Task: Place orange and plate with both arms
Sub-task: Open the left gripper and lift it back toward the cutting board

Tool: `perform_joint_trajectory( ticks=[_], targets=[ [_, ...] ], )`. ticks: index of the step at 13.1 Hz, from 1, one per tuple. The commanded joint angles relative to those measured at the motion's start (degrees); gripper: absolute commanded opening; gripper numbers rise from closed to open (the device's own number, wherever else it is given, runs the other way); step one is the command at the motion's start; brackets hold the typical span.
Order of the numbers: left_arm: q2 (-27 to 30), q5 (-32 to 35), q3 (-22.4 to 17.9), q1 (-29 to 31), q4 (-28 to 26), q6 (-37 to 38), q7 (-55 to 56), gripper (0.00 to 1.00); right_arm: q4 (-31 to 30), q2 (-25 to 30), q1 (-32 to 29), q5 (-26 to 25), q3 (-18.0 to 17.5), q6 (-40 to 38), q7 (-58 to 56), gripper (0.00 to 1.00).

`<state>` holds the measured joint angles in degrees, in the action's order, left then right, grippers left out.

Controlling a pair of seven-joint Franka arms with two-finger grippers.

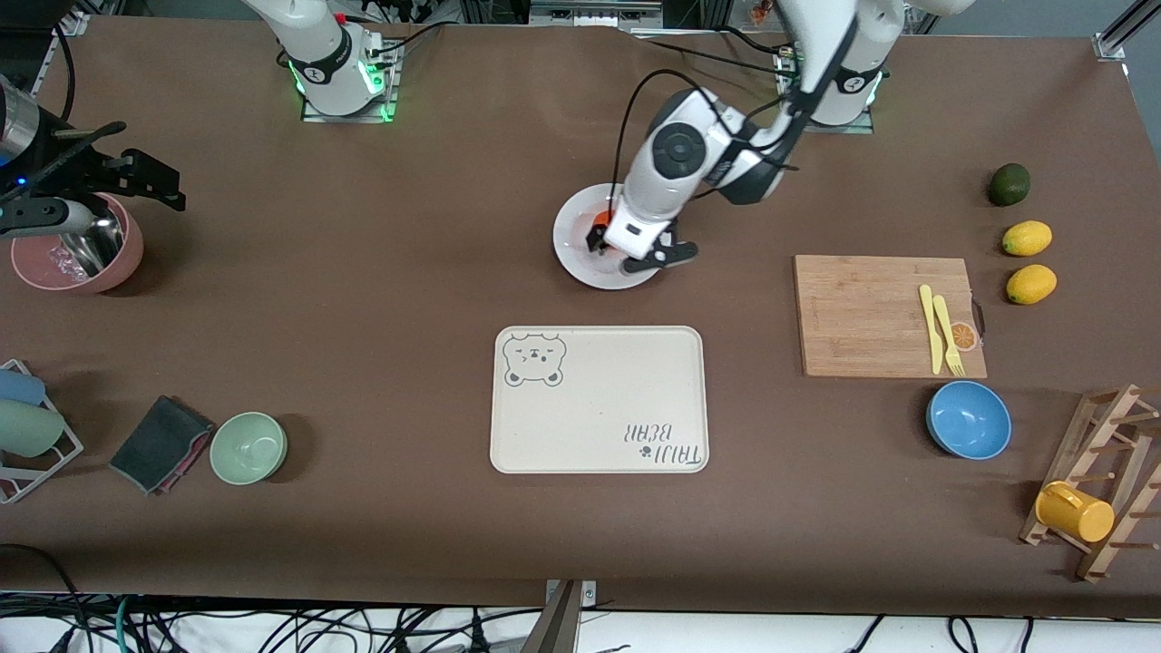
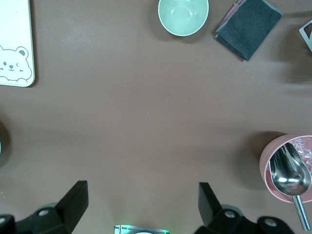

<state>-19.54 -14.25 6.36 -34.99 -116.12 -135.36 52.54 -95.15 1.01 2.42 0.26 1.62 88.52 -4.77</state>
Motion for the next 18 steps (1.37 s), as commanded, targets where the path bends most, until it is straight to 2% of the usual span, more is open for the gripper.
perform_joint_trajectory(
  ticks=[1, 4, 6, 9, 12, 15, 17, 18],
  targets=[
    [8.2, -0.6, 0.8, 9.2, -1.2, 5.5, -4.6, 1.00, 1.6, -0.7, -0.2, 0.1, 0.1, -2.4, -0.9, 1.00],
    [12.0, -0.6, 0.6, 19.0, 0.5, 11.2, -19.8, 1.00, 1.7, -0.7, -0.1, 0.4, 0.1, -2.7, -0.9, 1.00],
    [11.6, 3.1, 0.6, 25.0, 7.7, 20.1, -28.8, 1.00, 1.6, -0.7, -0.2, 0.4, 0.1, -2.7, -0.8, 1.00],
    [11.5, 17.9, 0.7, 26.9, 16.5, 30.0, -33.0, 0.99, 1.5, -2.4, -0.1, 0.4, 0.1, -2.7, -0.1, 1.00],
    [13.1, 18.8, 0.8, 30.7, 18.6, 33.3, -33.1, 1.00, 0.3, -6.2, 0.3, 1.7, -0.4, -5.3, -0.7, 1.00],
    [13.3, 18.8, 0.8, 32.7, 21.8, 37.4, -33.3, 1.00, 0.4, -11.5, 2.5, 9.9, -0.5, -3.9, 0.2, 1.00],
    [13.7, 18.4, 0.8, 33.7, 24.4, 40.3, -33.2, 1.00, 0.4, -14.7, 5.3, 20.3, -0.5, -2.5, 0.2, 1.00],
    [13.8, 18.4, 0.9, 34.0, 26.3, 42.6, -33.1, 1.00, 0.3, -16.2, 6.3, 23.5, -0.5, -0.1, 0.2, 1.00]
  ],
)
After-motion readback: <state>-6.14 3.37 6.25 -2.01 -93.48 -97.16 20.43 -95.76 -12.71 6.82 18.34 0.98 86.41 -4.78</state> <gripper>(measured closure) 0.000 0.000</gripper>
